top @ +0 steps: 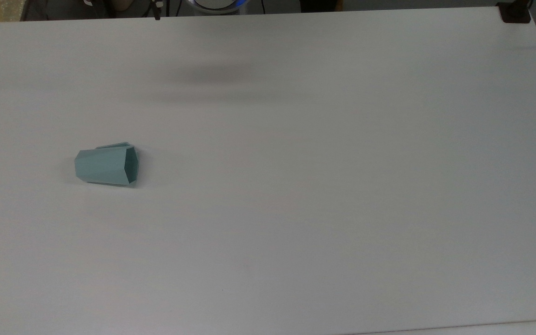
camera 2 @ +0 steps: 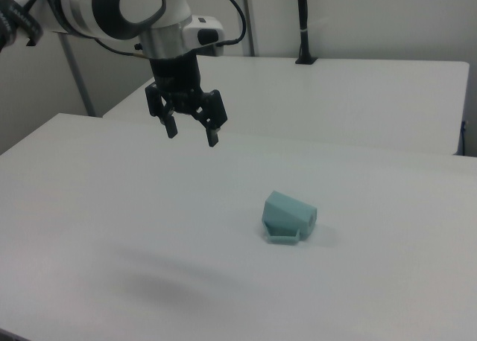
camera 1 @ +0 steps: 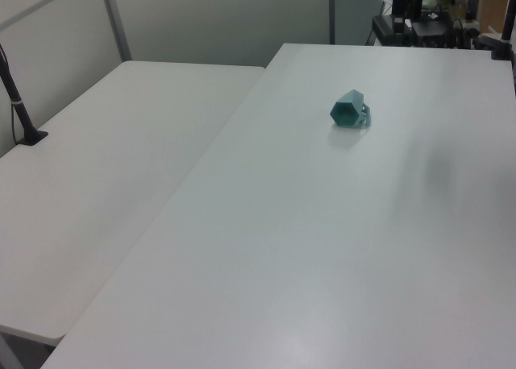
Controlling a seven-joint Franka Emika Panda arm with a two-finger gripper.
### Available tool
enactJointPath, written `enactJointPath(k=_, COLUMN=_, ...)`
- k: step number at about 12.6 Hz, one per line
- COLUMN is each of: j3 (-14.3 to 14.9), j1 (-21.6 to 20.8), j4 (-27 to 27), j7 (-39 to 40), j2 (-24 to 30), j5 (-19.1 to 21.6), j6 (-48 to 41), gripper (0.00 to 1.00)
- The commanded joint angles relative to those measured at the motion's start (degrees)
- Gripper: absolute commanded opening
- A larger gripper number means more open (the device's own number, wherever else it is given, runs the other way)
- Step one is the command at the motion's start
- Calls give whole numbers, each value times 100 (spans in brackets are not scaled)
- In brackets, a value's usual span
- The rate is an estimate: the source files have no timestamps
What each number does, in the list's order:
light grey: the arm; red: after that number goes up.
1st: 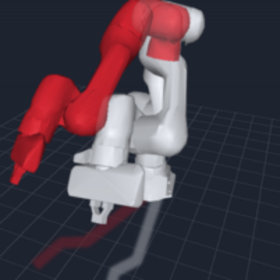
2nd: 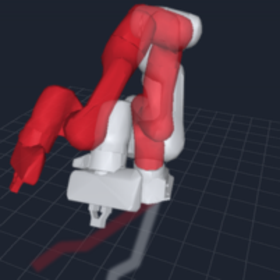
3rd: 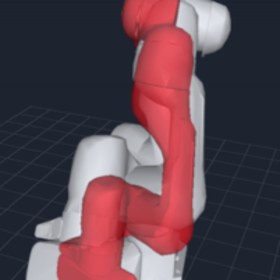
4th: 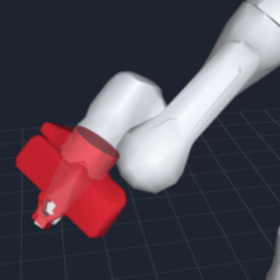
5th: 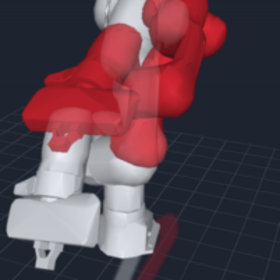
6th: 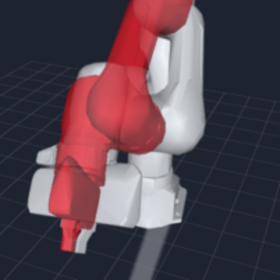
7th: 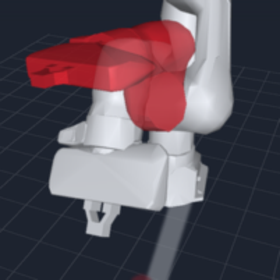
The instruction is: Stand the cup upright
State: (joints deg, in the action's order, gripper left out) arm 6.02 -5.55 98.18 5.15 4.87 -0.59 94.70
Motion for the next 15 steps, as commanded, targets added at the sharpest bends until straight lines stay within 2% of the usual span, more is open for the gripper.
enactJointPath(k=1, j3=4, j1=-348, j4=-71, j7=-23, j2=135, j5=24, j6=-239, gripper=100)
enactJointPath(k=9, j3=48, j1=-351, j4=-89, j7=-14, j2=57, j5=-46, j6=-162, gripper=100)
enactJointPath(k=12, j3=48, j1=-377, j4=-89, j7=30, j2=57, j5=-125, j6=-197, gripper=100)
enactJointPath(k=13, j3=31, j1=-394, j4=-80, j7=4, j2=57, j5=-291, j6=-215, gripper=100)
enactJointPath(k=15, j3=48, j1=-386, j4=-80, j7=91, j2=75, j5=-258, j6=-224, gripper=100)
